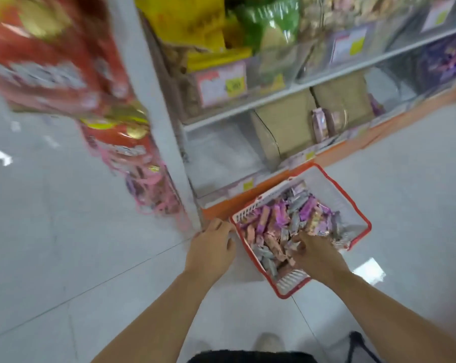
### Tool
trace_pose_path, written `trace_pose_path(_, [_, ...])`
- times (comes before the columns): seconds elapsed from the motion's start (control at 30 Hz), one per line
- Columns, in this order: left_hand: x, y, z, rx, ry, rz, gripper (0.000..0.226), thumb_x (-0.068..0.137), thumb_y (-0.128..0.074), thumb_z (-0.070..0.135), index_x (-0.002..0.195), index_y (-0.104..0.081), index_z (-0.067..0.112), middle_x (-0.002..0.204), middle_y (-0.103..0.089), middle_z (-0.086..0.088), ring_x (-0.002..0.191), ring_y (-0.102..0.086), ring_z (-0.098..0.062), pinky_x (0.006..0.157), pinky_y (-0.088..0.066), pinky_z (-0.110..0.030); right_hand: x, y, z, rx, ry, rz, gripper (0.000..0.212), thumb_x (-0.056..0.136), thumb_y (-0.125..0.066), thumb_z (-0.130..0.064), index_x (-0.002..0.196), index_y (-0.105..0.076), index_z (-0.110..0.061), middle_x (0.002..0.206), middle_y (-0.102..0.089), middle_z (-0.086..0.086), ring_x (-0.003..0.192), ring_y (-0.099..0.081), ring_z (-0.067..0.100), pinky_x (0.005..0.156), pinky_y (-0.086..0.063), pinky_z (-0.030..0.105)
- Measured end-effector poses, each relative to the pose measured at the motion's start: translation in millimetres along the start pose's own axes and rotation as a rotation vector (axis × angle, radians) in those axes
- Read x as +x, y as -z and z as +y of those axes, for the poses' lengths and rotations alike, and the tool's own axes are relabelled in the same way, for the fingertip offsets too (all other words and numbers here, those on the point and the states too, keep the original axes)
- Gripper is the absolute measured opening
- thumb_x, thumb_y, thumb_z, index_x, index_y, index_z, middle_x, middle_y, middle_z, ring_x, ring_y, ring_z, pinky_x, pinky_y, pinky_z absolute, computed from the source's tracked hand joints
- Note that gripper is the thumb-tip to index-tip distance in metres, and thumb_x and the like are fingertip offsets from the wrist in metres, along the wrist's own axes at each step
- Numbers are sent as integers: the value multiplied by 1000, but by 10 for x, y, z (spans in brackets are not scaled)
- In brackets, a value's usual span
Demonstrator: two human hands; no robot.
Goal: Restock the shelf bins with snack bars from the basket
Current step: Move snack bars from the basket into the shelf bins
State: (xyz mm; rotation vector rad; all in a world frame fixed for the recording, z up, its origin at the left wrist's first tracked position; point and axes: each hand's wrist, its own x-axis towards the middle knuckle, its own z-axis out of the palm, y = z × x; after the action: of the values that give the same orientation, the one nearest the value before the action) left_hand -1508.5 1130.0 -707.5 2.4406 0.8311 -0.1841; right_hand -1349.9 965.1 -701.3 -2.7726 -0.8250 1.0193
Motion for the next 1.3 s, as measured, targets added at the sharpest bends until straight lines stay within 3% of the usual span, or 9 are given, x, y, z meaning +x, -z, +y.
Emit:
trace_pose_path(0.3, [1124, -1811, -658, 149, -122, -110, 41, 96, -43, 26, 137, -44, 28, 140, -38, 6, 124, -41, -17, 100, -42, -31, 1441, -1411, 743, -29, -34, -15, 29, 95, -42, -45, 103, -54, -19, 94, -64, 3, 81, -61, 19, 63, -48, 28])
trace_pose_path(0.4, [1294, -2077, -804, 204, -151, -136, 43, 97, -43, 30, 140, -42, 29, 147, -31, 7, 136, -25, -18, 107, -36, -33, 1726, -1677, 876, -23, 2, 28, 49, 93, -39, -56, 129, -47, -23, 106, -64, 8, 92, -62, 20, 75, -53, 33])
trace_pose_path(0.5, [1380, -2177, -892, 216, -163, -131, 41, 97, -43, 34, 138, -45, 31, 150, -28, 9, 141, -13, -21, 112, -30, -38, 1896, -1747, 872, 52, 25, 79, 55, 93, -48, -47, 143, -34, -28, 145, -38, 7, 110, -58, 26, 92, -50, 38])
trace_pose_path(0.7, [1412, -2145, -937, 204, -145, -131, 39, 96, -45, 44, 134, -48, 36, 150, -29, 12, 142, -9, -19, 110, -32, -42, 2236, -1760, 751, 81, 55, 71, 64, 92, -53, -25, 149, -24, -28, 157, -7, 13, 128, -46, 31, 100, -44, 39])
trace_pose_path(0.8, [1404, -2128, -915, 218, -147, -135, 41, 96, -46, 44, 136, -47, 34, 150, -30, 11, 142, -10, -19, 111, -31, -42, 2347, -1798, 730, 96, 6, 45, 61, 92, -53, -21, 148, -28, -23, 157, -5, 15, 124, -49, 32, 95, -45, 37])
trace_pose_path(0.93, [1419, -2119, -915, 229, -142, -136, 41, 95, -47, 45, 135, -47, 35, 150, -30, 12, 141, -11, -19, 109, -31, -42, 2479, -1823, 781, 146, 3, 13, 38, 92, -49, -11, 129, -43, -15, 152, -26, 16, 146, -5, 26, 100, -37, 35])
trace_pose_path(1.0, [1424, -2121, -928, 231, -144, -139, 41, 95, -48, 47, 134, -48, 37, 149, -31, 13, 141, -11, -19, 109, -31, -42, 2502, -1828, 813, 134, 23, -33, 51, 94, -49, -13, 143, -36, -14, 153, -24, 13, 147, 3, 23, 107, -31, 35])
trace_pose_path(1.2, [1438, -2129, -919, 240, -147, -137, 39, 94, -49, 47, 132, -49, 38, 149, -31, 15, 141, -12, -18, 107, -33, -42, 2398, -1819, 932, 50, 94, -80, 50, 97, -50, -21, 144, -38, -13, 149, -28, 13, 144, -12, 25, 107, -27, 29])
trace_pose_path(1.3, [1439, -2139, -931, 241, -156, -129, 39, 94, -47, 48, 132, -49, 39, 148, -30, 17, 140, -12, -18, 107, -33, -39, 2253, -1818, 1075, -42, 154, -99, 59, 98, -48, -32, 150, -23, -25, 154, -18, 11, 144, -16, 26, 108, -26, 28])
